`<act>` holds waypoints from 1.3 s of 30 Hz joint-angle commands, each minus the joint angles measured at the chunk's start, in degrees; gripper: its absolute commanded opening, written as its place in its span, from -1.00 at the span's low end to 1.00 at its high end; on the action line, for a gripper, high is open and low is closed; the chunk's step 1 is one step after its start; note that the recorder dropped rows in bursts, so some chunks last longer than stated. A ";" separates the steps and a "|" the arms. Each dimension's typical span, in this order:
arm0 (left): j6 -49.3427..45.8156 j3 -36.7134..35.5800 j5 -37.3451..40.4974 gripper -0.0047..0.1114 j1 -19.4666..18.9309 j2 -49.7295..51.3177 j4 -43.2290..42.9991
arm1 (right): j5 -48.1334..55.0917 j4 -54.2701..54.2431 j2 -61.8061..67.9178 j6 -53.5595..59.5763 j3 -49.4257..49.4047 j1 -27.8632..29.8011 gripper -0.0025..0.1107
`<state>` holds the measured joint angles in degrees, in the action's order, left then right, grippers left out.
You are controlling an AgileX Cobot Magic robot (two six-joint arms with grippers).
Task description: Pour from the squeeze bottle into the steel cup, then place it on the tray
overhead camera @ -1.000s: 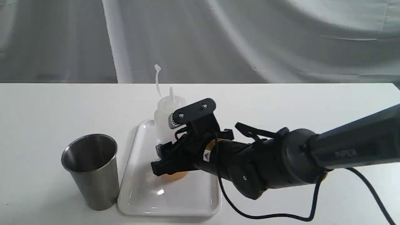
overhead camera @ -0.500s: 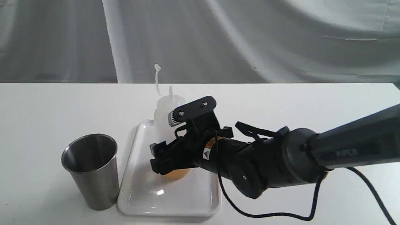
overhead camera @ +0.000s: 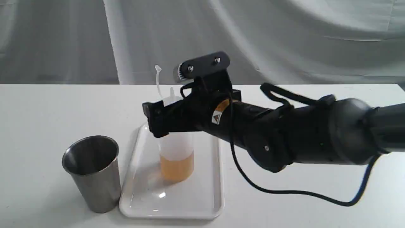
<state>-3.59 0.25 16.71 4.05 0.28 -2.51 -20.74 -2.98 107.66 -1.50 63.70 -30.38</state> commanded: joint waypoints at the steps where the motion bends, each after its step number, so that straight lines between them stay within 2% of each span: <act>1: 0.10 -0.25 -0.37 -0.78 0.18 -0.28 -0.03 | 2.78 1.76 -6.03 -0.02 0.15 0.27 0.90; 9: 0.10 -0.25 -0.37 -0.78 0.18 -0.28 -0.03 | 12.59 2.98 -19.52 -0.02 -1.55 0.27 0.90; 19: 0.10 -0.25 -0.37 -0.78 0.18 -0.28 -0.03 | 12.44 3.31 -40.08 -0.02 -17.75 0.54 0.90; 25: 0.10 -0.25 -0.37 -0.78 0.18 -0.28 -0.03 | 12.44 3.85 -49.96 -0.02 -26.34 0.54 0.75; 29: 0.10 -0.25 -0.37 -0.78 0.18 -0.28 -0.03 | 12.44 3.85 -55.59 -0.02 -30.72 0.54 0.31; 32: 0.10 -0.25 -0.37 -0.78 0.18 -0.28 -0.03 | 12.44 3.85 -59.71 -0.02 -33.71 0.54 -0.20; 37: 0.10 -0.25 -0.37 -0.78 0.18 -0.28 -0.03 | 14.38 3.85 -63.57 -0.16 -37.55 0.16 -0.93; 39: 0.10 -0.25 -0.37 -0.78 0.18 -0.28 -0.03 | 15.83 3.66 -64.74 -0.38 -38.41 0.16 -0.96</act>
<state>-3.59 0.25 16.71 4.05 0.28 -2.51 -6.38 0.00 43.86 -1.61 26.16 -30.29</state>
